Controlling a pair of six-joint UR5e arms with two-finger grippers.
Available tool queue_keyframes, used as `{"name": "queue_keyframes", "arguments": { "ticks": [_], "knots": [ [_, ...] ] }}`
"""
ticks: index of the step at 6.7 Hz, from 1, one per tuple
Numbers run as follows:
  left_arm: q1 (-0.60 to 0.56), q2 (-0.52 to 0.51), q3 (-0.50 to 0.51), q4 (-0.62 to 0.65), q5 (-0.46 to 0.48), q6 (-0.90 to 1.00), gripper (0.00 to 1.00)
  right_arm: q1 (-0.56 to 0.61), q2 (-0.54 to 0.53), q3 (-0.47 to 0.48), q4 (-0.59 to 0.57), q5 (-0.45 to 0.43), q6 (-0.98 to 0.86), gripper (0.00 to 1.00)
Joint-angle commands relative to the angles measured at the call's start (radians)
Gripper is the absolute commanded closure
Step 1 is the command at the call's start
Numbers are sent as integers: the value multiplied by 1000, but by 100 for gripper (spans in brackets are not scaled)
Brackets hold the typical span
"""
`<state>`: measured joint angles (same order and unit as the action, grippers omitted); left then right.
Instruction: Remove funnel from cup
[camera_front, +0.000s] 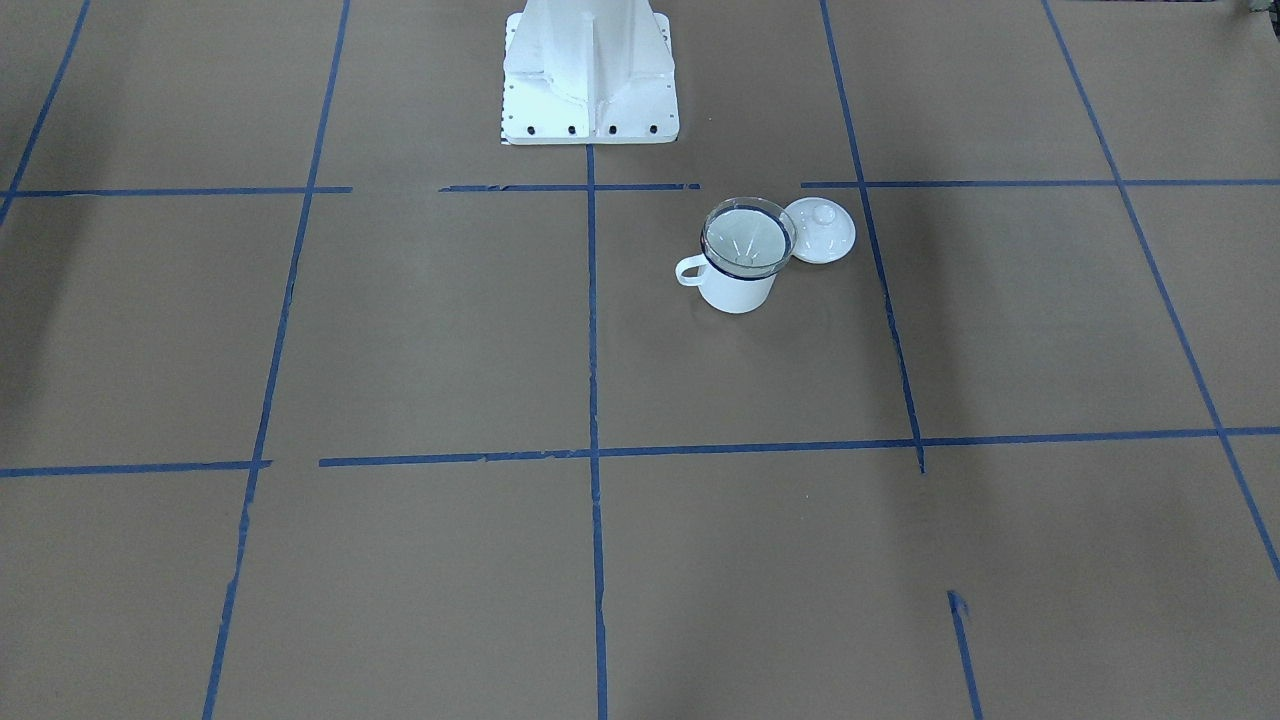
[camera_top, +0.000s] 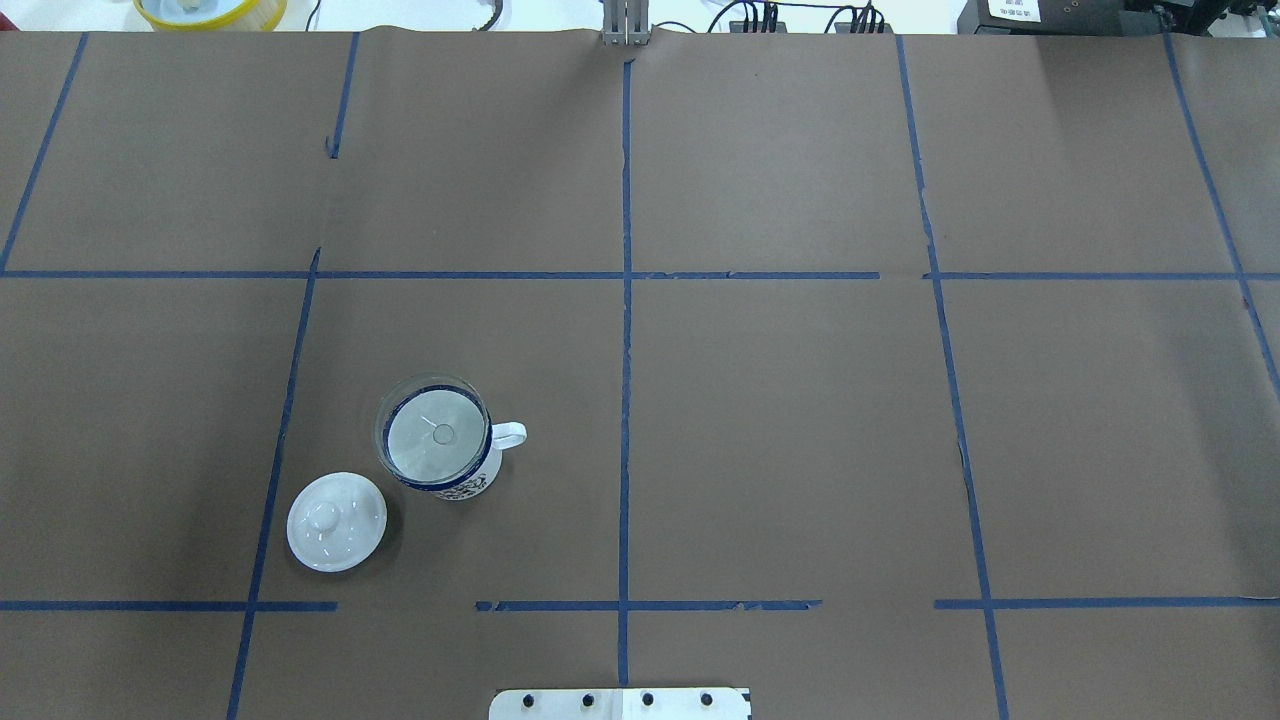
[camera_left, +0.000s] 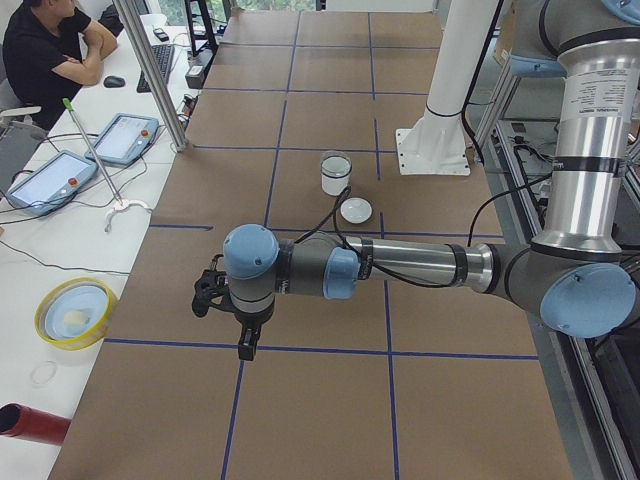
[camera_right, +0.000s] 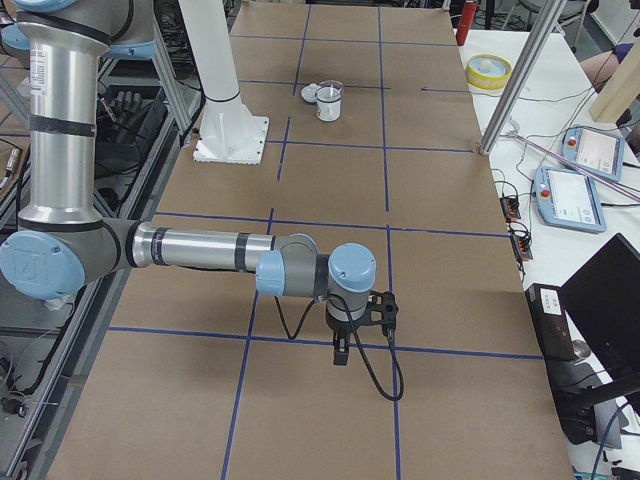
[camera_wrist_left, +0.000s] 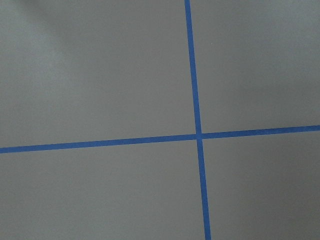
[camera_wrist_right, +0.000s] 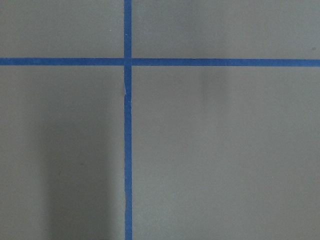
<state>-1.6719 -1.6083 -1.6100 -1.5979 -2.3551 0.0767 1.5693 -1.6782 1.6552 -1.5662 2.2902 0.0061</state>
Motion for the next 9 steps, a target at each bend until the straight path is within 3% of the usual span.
{"name": "queue_keyframes", "arguments": {
  "ticks": [1,5,6,7,8,9],
  "knots": [
    [1,-1,5,1,7,-1,0,0,0,0,0,0,0,0],
    [4,38,-21,-8,37,-24,0,0,0,0,0,0,0,0],
    [36,30,-30,-46,33,-154,0,0,0,0,0,0,0,0],
    [134,31,-63,-156,43,-339,0,0,0,1,0,0,0,0],
    [206,30,-123,-180,40,-526,0,0,0,1,0,0,0,0],
    [278,25,-190,-180,37,-818,0,0,0,0,0,0,0,0]
  ]
}}
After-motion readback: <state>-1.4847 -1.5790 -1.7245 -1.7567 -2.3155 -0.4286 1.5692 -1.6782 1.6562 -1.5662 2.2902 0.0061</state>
